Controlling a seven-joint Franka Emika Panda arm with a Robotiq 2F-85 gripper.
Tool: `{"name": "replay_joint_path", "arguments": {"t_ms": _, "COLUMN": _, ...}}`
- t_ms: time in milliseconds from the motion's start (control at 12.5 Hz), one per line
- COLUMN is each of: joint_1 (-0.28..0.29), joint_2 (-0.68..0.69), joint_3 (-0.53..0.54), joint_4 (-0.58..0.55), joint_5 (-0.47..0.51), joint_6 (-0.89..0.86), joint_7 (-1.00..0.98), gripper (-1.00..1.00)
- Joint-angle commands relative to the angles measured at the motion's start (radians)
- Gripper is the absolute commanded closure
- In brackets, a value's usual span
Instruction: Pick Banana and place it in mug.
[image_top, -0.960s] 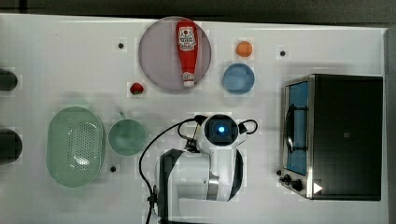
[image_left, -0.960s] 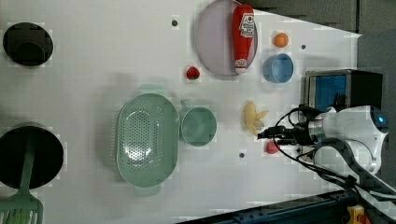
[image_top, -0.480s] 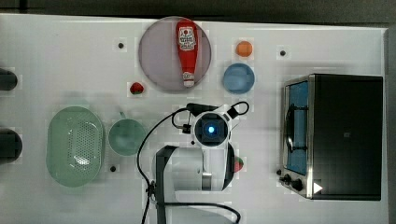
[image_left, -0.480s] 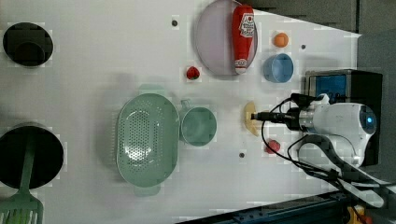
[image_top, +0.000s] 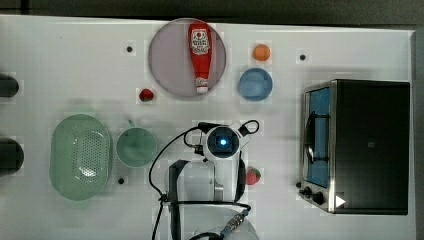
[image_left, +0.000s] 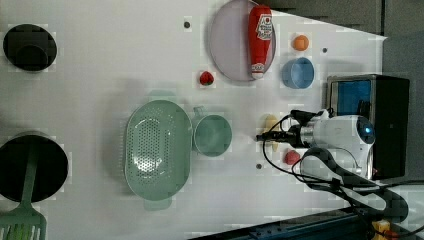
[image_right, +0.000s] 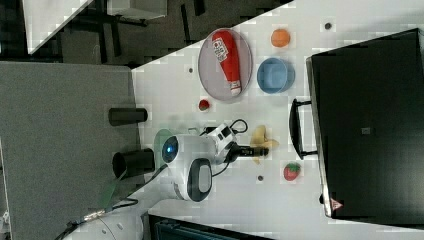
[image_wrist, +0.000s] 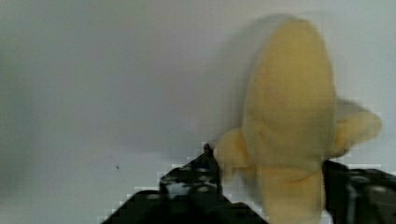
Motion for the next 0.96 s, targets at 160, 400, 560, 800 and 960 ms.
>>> {"name": "replay_joint_path", "arguments": {"t_ms": 160, "joint_1": -0.010, "joint_2": -0.063, "joint_3": -0.008, "joint_4": 0.028, "joint_5": 0.004, "joint_6": -0.001, "joint_7": -0.030, "gripper": 0.49}}
{"name": "replay_joint_path", "arguments": {"t_ms": 400, "joint_1": -0.014, "joint_2": -0.160, "joint_3": -0.016, "joint_4": 0.031, "joint_5": 0.004, "joint_6": -0.030, "joint_7": -0.030, "gripper": 0.49}}
{"name": "replay_joint_path", "arguments": {"t_ms": 560, "joint_1": -0.015, "joint_2": -0.281, "joint_3": -0.025, "joint_4": 0.041, "joint_5": 0.004, "joint_6": -0.150, "joint_7": -0.029, "gripper": 0.49}}
{"name": "replay_joint_path", "arguments": {"t_ms": 800, "joint_1": -0.015, "joint_2": -0.457, "joint_3": -0.032, "joint_4": 0.103, "joint_5": 0.004, "joint_6": -0.425, "joint_7": -0.025, "gripper": 0.49}}
{"name": "replay_joint_path", "arguments": {"t_ms": 960, "joint_1": -0.014, "joint_2": -0.541, "joint_3": -0.030, "joint_4": 0.154, "joint_5": 0.004, "joint_6": -0.566, "joint_7": -0.025, "gripper": 0.49}}
